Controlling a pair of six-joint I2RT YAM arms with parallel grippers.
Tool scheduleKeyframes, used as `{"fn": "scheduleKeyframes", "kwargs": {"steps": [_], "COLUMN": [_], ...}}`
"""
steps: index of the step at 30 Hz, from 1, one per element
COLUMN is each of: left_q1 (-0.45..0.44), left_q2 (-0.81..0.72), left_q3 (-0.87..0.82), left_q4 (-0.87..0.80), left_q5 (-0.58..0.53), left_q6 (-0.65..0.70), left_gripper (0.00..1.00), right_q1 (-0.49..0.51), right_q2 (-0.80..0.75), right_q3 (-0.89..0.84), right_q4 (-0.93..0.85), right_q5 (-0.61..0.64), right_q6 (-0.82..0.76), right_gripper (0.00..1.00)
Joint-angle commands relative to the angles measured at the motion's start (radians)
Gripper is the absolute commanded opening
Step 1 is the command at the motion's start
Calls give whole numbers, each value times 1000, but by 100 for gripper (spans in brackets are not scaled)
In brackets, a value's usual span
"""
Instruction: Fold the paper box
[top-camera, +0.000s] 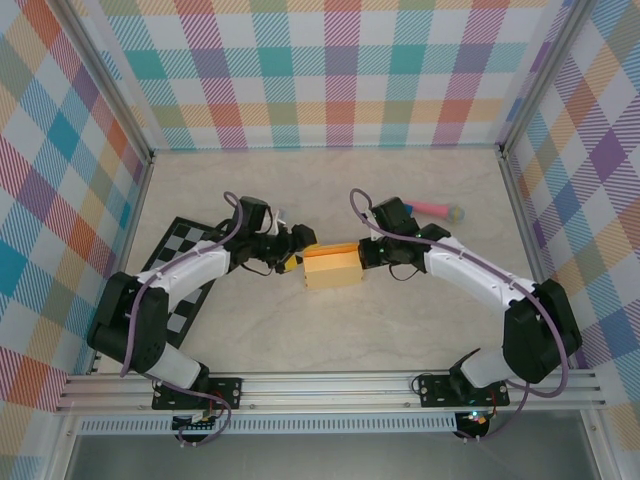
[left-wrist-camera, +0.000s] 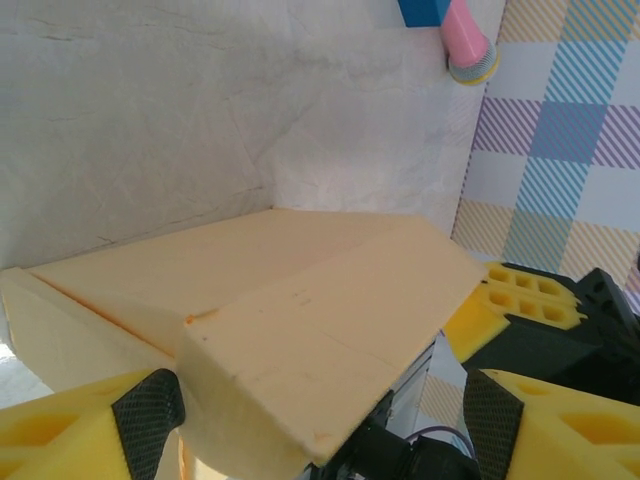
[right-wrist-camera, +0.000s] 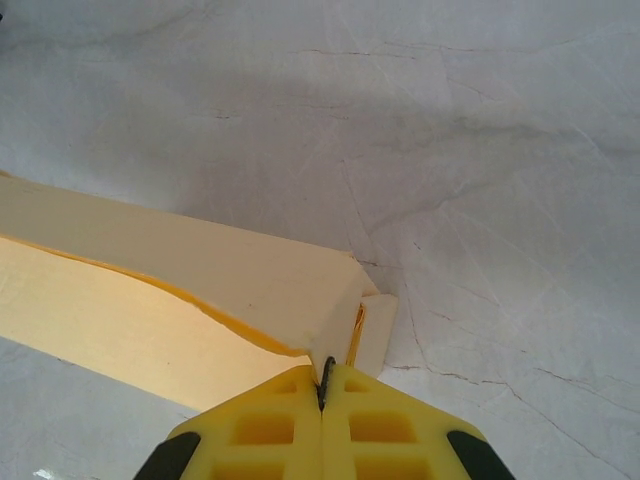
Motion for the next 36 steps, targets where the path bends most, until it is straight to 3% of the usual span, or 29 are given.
{"fn": "scheduleKeyframes", "kwargs": {"steps": [1, 6, 12, 21, 36], "left_q1": [-36, -40, -38, 55, 31], "left_q2": [19, 11, 4, -66, -80], "left_q3": [29, 49, 50, 102, 51], "left_q4": [-25, -121, -130, -255, -161], "left_q5": [-6, -50, -62, -33, 20], "left_q6": [54, 152, 167, 231, 141], "left_gripper": [77, 77, 77, 79, 78], "right_q1": [10, 9, 10, 10, 9], "right_q2": [2, -7, -7, -3, 19], "right_q3": [-35, -48, -62, -42, 40], "right_q4": [-46, -43, -31, -40, -95], "right_q5": [-22, 5, 12, 2, -8], "right_q6": [-50, -65, -61, -38, -18], "right_gripper": [0, 0, 0, 0, 0]}}
